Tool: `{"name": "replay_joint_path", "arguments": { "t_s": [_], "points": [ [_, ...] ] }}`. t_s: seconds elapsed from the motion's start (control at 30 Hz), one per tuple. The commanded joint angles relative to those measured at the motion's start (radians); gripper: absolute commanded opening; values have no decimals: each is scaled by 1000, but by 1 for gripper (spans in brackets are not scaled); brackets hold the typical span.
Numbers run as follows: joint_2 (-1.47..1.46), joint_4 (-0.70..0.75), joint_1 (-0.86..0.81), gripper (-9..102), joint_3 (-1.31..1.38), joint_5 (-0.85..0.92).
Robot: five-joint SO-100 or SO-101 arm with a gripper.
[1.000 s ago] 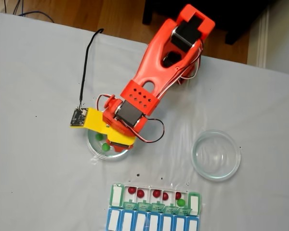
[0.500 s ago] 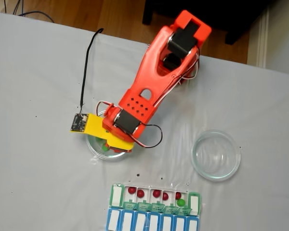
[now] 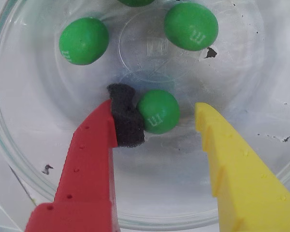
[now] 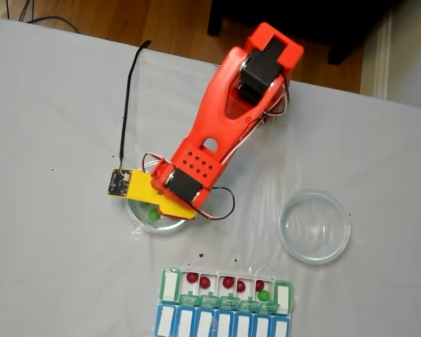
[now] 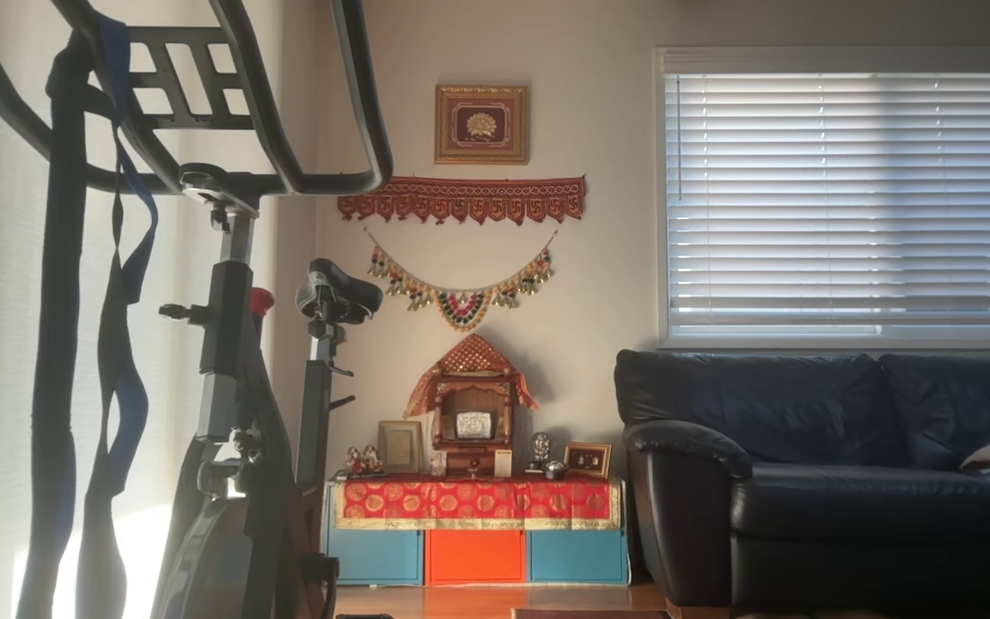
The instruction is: Sort medicines into box.
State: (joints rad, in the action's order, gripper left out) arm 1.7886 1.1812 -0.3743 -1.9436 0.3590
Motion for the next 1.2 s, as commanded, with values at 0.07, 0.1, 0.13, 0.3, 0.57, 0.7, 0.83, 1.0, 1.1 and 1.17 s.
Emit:
{"name": "replay_joint_path", "arguments": {
  "t_s": [0.07, 0.1, 0.13, 0.3, 0.57, 0.7, 0.83, 1.0, 1.1, 1.17],
  "points": [
    [0, -25, 34, 20, 57, -12],
    [-3, -26, 35, 20, 57, -12],
    [-3, -26, 35, 20, 57, -12],
    [-6, -26, 40, 19, 57, -12],
    [-34, 2, 41, 6, 104, -2],
    [-37, 8, 40, 4, 101, 12],
    [-37, 29, 35, 2, 109, 32],
    [17, 23, 15, 2, 114, 94],
    [67, 11, -6, 2, 127, 114],
    [101, 2, -25, 2, 150, 107]
  ]
}}
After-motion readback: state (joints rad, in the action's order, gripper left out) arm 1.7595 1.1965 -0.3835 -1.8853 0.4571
